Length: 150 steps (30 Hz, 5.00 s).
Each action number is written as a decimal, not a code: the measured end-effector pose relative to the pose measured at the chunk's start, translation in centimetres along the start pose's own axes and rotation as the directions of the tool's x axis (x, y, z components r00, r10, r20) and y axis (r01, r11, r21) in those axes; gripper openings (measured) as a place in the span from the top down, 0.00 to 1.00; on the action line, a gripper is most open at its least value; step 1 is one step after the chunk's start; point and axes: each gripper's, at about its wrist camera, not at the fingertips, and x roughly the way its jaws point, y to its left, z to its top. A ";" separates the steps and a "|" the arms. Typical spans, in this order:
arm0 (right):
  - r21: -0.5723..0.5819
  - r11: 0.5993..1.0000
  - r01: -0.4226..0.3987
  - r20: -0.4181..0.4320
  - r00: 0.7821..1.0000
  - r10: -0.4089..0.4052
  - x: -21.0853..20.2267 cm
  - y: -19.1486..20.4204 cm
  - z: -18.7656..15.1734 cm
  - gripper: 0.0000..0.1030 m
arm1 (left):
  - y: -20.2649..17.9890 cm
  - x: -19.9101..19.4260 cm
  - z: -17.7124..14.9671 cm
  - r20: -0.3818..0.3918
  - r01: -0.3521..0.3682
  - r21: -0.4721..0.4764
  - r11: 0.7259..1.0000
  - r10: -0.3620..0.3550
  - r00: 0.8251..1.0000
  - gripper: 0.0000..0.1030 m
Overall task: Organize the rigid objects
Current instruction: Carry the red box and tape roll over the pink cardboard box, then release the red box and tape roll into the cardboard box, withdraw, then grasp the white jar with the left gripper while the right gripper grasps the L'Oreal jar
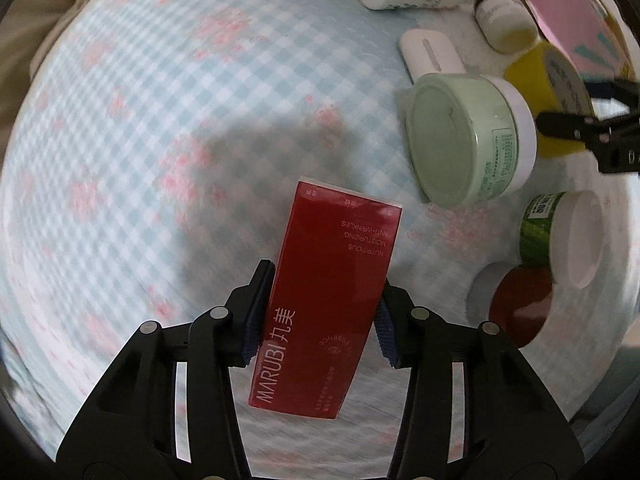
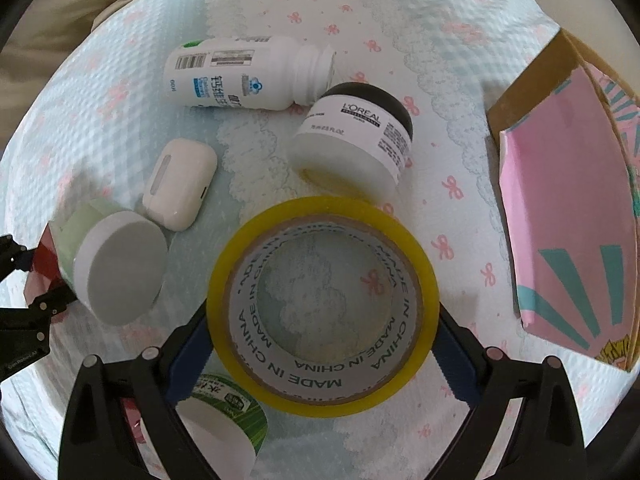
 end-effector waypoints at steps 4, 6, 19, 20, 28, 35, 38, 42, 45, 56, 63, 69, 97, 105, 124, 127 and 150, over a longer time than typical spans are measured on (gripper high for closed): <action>0.008 1.000 -0.018 0.017 1.000 0.018 -0.7 0.1 -0.7 0.06 | 1.6 -0.8 -1.7 0.020 0.023 -0.082 0.996 -0.022 1.000 0.59; 0.012 1.000 -0.029 0.029 0.999 0.029 -1.3 0.1 -1.0 0.06 | 1.8 -1.4 -2.0 0.033 0.029 -0.115 0.993 -0.026 0.999 0.59; 0.013 0.999 -0.043 0.140 0.989 0.040 -11.5 -0.7 -3.5 0.06 | -1.6 -14.0 -3.4 0.186 0.051 -0.236 0.970 -0.006 0.983 0.59; 0.017 0.999 -0.045 0.146 0.988 0.042 -12.4 -1.0 -3.8 0.06 | -2.4 -15.0 -3.3 0.199 0.053 -0.235 0.971 -0.005 0.980 0.59; -0.007 0.997 -0.074 0.196 0.978 0.074 -22.3 -3.0 -6.2 0.06 | -7.8 -25.7 -2.3 0.369 0.113 -0.260 0.959 -0.009 0.929 0.62; 0.012 0.995 -0.095 0.266 0.960 0.088 -28.7 -7.9 -6.0 0.06 | -13.5 -29.4 0.4 0.418 0.126 -0.237 0.963 -0.016 0.908 0.64; 0.024 0.995 -0.096 0.287 0.954 0.085 -30.3 -11.0 -5.7 0.06 | -16.3 -30.1 2.1 0.434 0.131 -0.231 0.964 -0.019 0.901 0.64; 0.012 0.996 -0.090 0.300 0.950 0.082 -31.5 -15.2 -5.3 0.06 | -20.2 -30.3 4.9 0.457 0.143 -0.247 0.958 -0.015 0.889 0.64; -0.021 0.996 -0.088 0.299 0.950 0.090 -31.7 -18.9 -4.4 0.06 | -23.7 -30.2 7.7 0.464 0.154 -0.280 0.948 -0.006 0.886 0.64; -0.158 0.986 -0.048 0.251 0.964 0.087 -27.7 -32.7 0.1 0.06 | -33.3 -25.4 18.1 0.457 0.240 -0.391 0.888 -0.039 0.889 0.64; -0.300 0.953 -0.044 0.202 0.973 0.108 -21.3 -36.4 3.4 0.06 | -35.3 -19.2 23.6 0.380 0.225 -0.445 0.867 -0.045 0.924 0.64; -0.398 0.916 -0.056 0.151 0.981 0.126 -15.0 -36.8 5.4 0.06 | -35.1 -12.2 27.6 0.260 0.168 -0.450 0.877 -0.052 0.964 0.64; -0.588 0.801 -0.113 0.070 0.979 0.189 -6.8 -36.4 6.5 0.00 | -35.7 -3.4 31.0 0.079 0.030 -0.348 0.937 -0.003 0.997 0.00; -0.545 0.828 -0.131 0.077 0.976 0.205 -7.5 -37.5 7.1 0.00 | -36.0 -4.3 30.6 0.084 0.035 -0.368 0.929 -0.004 0.996 0.00; -0.560 0.826 -0.067 0.136 0.976 0.171 -16.5 -35.4 4.7 0.00 | -37.2 -17.5 24.2 0.256 0.038 -0.411 0.911 0.075 0.964 0.00; -0.565 0.823 -0.061 0.165 0.969 0.185 -19.3 -34.3 4.1 0.00 | -37.2 -20.3 21.6 0.288 0.048 -0.438 0.898 0.090 0.954 0.00; -0.610 0.782 -0.131 0.221 0.919 0.326 -27.7 -15.6 -4.5 0.00 | -26.8 -25.1 -8.1 0.239 0.043 -0.822 0.568 0.275 0.931 0.00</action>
